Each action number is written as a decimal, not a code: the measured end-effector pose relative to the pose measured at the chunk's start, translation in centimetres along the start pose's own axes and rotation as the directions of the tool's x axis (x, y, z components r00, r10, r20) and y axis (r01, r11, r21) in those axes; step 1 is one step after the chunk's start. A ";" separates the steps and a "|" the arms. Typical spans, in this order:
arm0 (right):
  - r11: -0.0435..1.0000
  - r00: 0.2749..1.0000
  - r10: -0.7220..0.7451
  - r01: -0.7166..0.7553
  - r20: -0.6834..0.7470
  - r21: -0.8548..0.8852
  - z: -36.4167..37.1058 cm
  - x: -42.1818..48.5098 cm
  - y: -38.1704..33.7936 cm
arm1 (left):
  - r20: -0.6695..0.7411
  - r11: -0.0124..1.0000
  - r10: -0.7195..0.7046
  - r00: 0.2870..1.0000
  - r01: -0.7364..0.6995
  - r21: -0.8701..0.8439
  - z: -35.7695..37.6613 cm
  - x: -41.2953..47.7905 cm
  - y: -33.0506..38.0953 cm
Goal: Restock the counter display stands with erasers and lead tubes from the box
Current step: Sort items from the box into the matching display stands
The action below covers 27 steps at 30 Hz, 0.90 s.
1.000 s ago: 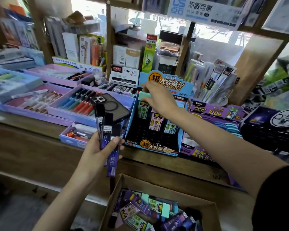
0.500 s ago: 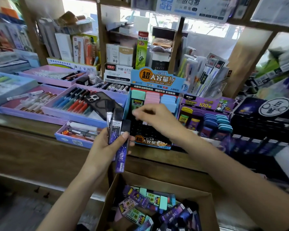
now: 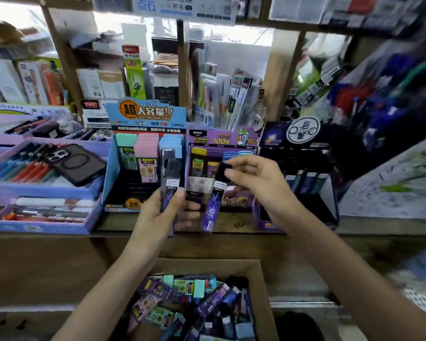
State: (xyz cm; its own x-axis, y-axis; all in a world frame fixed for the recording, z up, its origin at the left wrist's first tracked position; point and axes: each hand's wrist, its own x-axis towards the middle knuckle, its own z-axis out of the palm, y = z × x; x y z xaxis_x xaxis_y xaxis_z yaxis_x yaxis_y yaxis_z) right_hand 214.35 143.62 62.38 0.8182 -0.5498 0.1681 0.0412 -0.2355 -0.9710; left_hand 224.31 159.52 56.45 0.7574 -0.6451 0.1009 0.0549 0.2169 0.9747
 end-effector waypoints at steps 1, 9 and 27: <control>1.000 0.999 -0.019 0.019 -0.035 -0.004 -1.6 -0.3 0.0 | 0.021 1.000 0.003 1.000 -0.004 0.015 0.7 0.0 0.0; 0.956 0.942 -0.190 0.113 -0.278 -0.270 -12.7 -1.5 0.4 | 0.134 0.998 0.027 0.991 -0.035 0.060 5.2 0.8 -1.3; 0.854 0.957 -0.233 0.117 -0.171 -0.507 -15.1 0.4 3.9 | 0.160 0.995 0.004 0.987 -0.020 0.097 7.4 0.3 -3.0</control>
State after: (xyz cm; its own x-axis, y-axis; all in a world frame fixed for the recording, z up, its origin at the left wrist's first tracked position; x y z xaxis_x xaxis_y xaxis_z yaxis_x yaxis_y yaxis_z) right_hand 206.24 130.41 61.26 0.6753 -0.6088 0.4165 -0.1598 -0.6719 -0.7232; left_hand 219.61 153.26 55.06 0.6442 -0.7528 0.1352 -0.0237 0.1571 0.9873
